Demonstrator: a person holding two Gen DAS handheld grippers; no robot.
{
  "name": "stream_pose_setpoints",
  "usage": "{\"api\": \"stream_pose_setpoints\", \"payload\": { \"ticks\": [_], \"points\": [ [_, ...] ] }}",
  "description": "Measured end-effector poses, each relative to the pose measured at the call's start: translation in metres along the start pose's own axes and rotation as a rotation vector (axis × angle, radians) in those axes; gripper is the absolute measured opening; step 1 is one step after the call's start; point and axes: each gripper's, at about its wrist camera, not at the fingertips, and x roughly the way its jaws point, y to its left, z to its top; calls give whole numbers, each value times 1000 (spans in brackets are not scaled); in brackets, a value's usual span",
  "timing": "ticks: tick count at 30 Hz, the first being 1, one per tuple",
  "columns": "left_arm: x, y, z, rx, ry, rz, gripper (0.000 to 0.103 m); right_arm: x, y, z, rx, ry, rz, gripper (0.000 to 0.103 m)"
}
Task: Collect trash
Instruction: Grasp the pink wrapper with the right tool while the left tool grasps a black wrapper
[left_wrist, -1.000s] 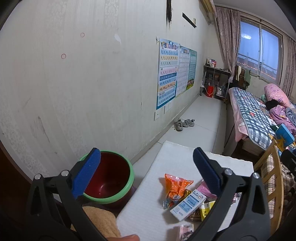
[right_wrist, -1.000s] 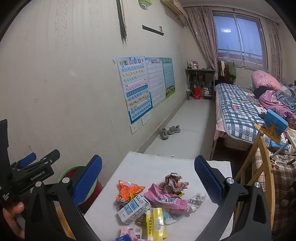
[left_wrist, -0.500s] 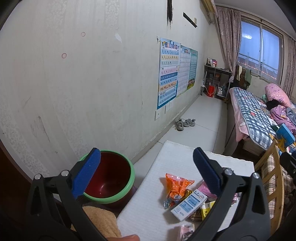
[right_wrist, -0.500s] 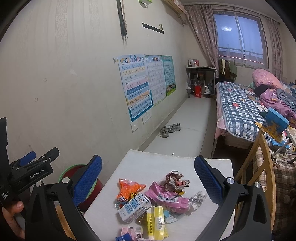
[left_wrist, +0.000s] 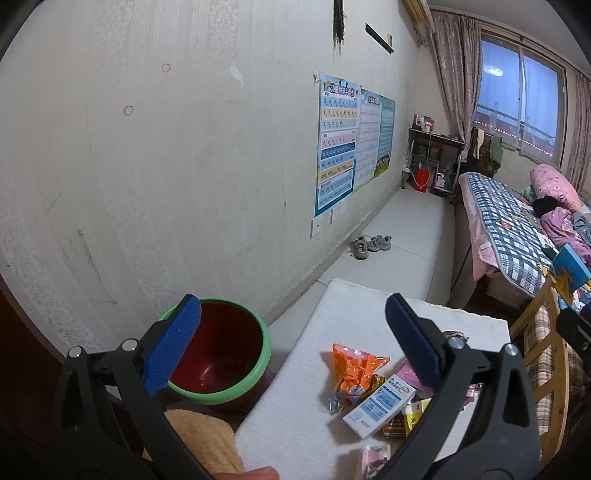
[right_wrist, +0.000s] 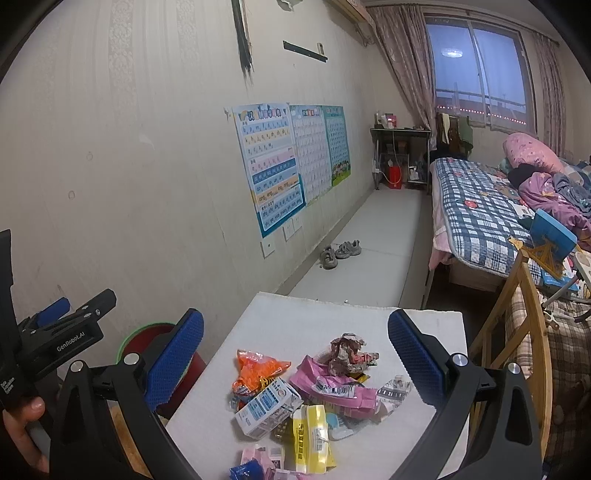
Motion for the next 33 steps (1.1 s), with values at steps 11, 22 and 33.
{"api": "stream_pose_setpoints", "payload": {
  "ticks": [11,22,33],
  "points": [
    [6,0,-10,54,-10,-1,98,20,-15,-23,16,90,0,96],
    [46,-17,-97,188,311,-274,98,76,-48,-103,96,361,61,96],
    [61,-60,-192,332,626,-546,82,72,-64,-181,-3,591,114,88]
  ]
}}
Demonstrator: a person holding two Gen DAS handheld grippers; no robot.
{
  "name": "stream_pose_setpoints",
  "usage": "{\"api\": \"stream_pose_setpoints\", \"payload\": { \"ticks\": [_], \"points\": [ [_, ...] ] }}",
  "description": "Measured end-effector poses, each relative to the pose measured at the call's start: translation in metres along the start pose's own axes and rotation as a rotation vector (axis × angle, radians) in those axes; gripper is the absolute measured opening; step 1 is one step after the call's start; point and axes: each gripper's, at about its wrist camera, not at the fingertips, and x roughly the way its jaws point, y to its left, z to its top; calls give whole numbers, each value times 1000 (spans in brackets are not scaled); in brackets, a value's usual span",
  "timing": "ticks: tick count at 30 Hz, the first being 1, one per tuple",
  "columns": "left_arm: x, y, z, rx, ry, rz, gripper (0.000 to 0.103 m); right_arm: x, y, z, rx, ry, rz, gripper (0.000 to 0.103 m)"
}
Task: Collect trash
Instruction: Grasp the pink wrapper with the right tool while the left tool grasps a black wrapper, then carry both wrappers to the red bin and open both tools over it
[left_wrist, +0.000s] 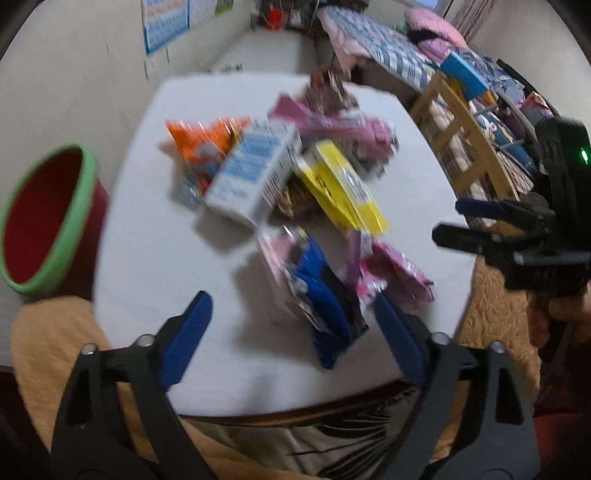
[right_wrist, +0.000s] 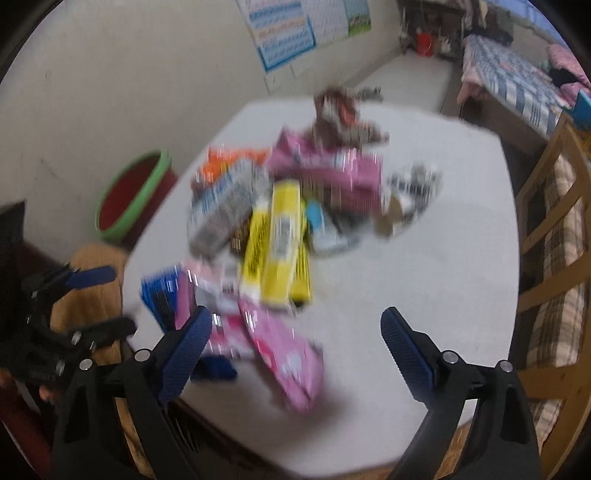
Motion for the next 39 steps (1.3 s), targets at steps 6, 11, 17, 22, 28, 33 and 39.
{"api": "stream_pose_setpoints", "payload": {
  "ticks": [6,11,17,22,28,33,39],
  "points": [
    [18,-6,3,26,43,-32,55,23,4,-26,-20,71,30,88],
    [22,-2,5,-15,71,-77,23,44,5,-35,-4,112,56,73],
    [6,2,6,-31,20,-80,6,43,2,-37,26,104,105,32],
    [-27,19,13,-99,-66,-107,4,5,6,-27,28,15,120,26],
    [-72,45,23,-140,-197,-70,4,-37,23,3,16,-98,170,26],
    [-100,87,29,-213,-284,22,4,-45,50,42,-27,-163,204,28],
    [-115,160,31,-342,-340,170,4,-14,103,105,-30,-173,292,29]
  ]
}}
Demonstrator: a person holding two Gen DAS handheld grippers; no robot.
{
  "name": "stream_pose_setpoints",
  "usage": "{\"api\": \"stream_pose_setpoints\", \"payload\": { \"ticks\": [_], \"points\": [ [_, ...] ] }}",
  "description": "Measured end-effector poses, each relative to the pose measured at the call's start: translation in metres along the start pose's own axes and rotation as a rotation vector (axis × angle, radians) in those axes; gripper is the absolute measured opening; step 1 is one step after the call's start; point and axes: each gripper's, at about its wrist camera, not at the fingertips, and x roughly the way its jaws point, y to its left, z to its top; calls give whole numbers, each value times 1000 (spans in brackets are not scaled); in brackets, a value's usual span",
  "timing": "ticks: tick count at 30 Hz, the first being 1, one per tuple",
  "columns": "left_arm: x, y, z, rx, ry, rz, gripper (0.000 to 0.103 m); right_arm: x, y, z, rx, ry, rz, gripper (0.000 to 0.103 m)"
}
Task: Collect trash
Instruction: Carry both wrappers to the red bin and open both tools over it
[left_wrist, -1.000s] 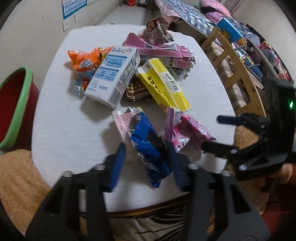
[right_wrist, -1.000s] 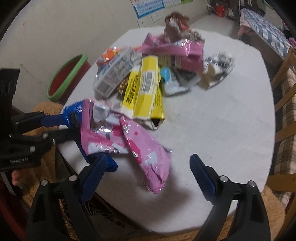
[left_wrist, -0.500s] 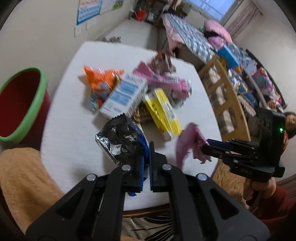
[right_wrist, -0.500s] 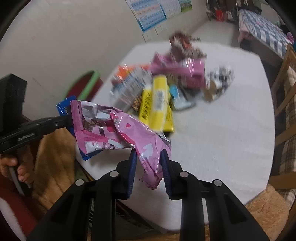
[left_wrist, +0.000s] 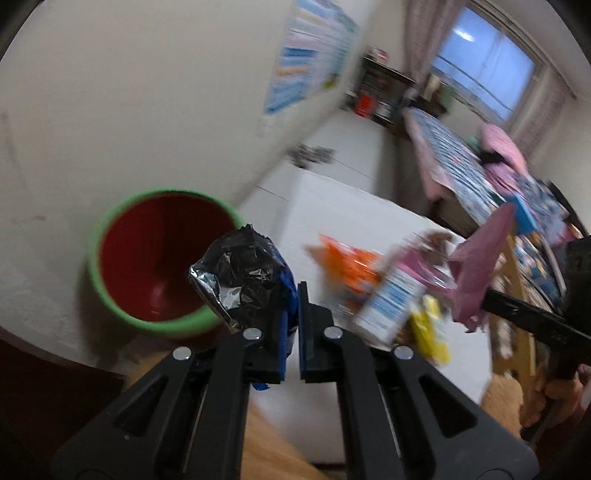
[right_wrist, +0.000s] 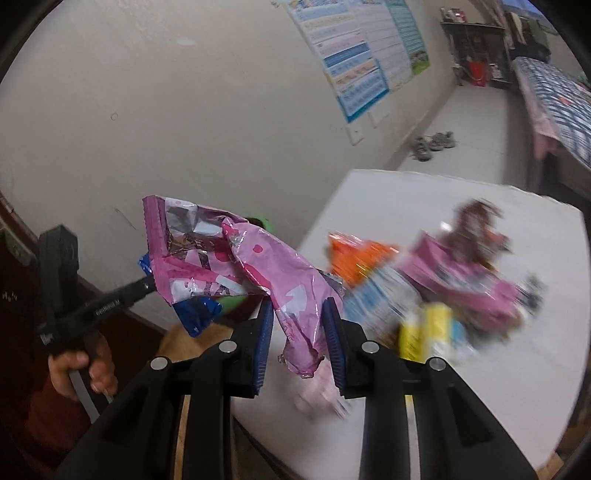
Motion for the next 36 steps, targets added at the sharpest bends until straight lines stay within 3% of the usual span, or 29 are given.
{"api": "stream_pose_setpoints", "payload": {
  "ticks": [7,12,16,17,18,19,21,28,32,36],
  "points": [
    [24,78,32,-105,-25,134,4,96,68,55,-72,89,78,29],
    [42,113,46,-132,-9,158,4,161,94,75,-83,154,60,29],
    [56,131,48,-136,4,167,5,189,108,76,-97,183,43,30],
    [57,132,47,-138,3,167,6,193,111,75,-100,185,43,32],
    [60,135,47,-142,1,168,15,199,114,76,-103,190,43,37],
    [60,138,47,-144,-1,171,32,203,116,76,-103,195,43,40],
    [59,145,45,-162,-21,192,58,203,120,71,-98,200,49,56],
    [58,157,38,-228,-29,204,60,195,118,67,-110,195,57,58],
    [52,140,36,-195,-44,221,60,160,101,61,-129,158,34,65],
    [42,115,32,-148,-61,209,66,113,72,49,-131,103,-45,72]
  ]
}}
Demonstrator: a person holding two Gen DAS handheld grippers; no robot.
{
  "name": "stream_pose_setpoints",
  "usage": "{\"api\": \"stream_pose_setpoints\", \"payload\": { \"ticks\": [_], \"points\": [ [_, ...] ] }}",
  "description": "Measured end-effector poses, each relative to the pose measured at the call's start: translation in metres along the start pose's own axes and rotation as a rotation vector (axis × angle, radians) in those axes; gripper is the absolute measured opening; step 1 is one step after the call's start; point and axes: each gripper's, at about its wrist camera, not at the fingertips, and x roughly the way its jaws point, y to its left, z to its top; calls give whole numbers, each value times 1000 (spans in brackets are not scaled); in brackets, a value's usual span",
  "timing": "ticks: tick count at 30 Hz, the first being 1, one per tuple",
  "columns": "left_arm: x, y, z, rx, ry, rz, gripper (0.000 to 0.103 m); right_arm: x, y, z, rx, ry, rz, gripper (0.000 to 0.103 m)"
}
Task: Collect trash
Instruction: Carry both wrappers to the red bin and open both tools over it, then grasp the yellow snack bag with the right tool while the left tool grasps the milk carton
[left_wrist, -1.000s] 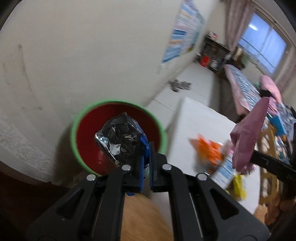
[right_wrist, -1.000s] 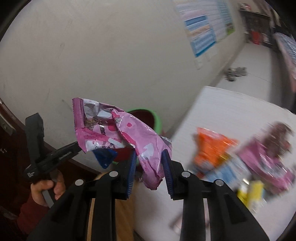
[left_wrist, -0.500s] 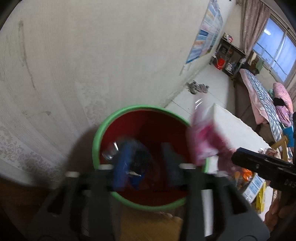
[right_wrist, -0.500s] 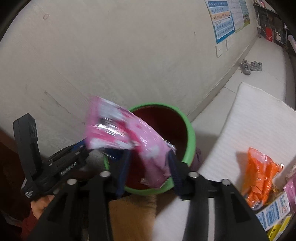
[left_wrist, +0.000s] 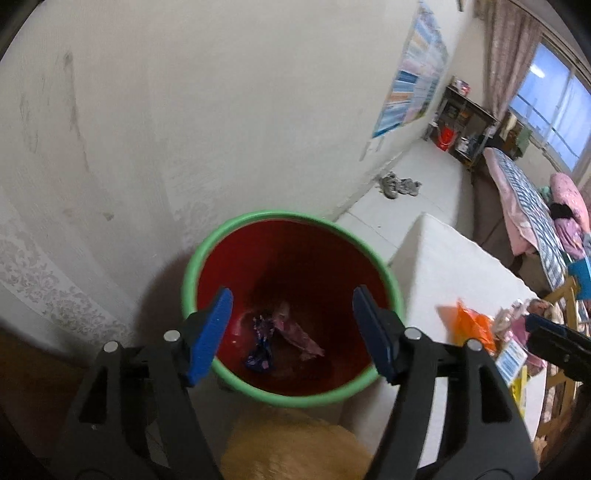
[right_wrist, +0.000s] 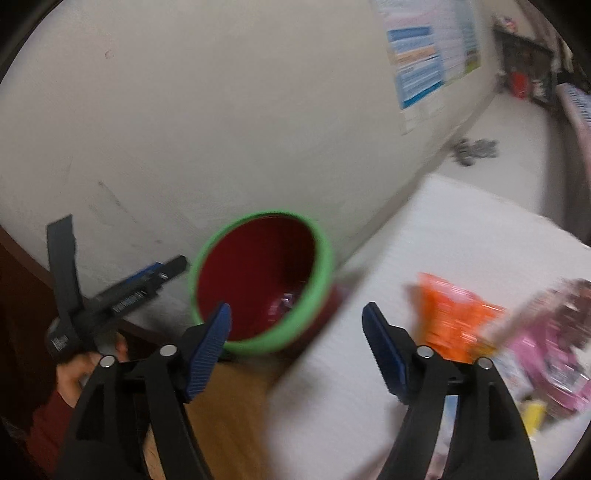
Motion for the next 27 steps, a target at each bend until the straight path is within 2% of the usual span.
{"api": "stream_pose_setpoints", "payload": {
  "ticks": [5,7,9,12,16,21,24,27],
  "points": [
    [-12,-52,-18,97,4,-55,67,-52,-51,-44,34,-44,-180,73],
    [-15,-76,-33,139,23,-81,67,-60,-74,-68,48,-27,-289,73],
    [-14,-93,-43,159,47,-105,67,-61,-96,-88,93,4,-353,73],
    [-11,-119,-65,180,107,-151,67,-61,-127,-114,218,32,-357,73],
    [-11,-144,-85,228,148,-185,67,-54,-150,-133,303,64,-367,73],
    [-10,-188,-98,350,158,-255,67,-48,-170,-154,354,97,-325,73],
    [-2,-213,-106,416,170,-281,67,-51,-176,-163,388,87,-274,73],
    [13,-236,-112,465,205,-308,67,-58,-182,-171,386,78,-269,73]
  ]
}}
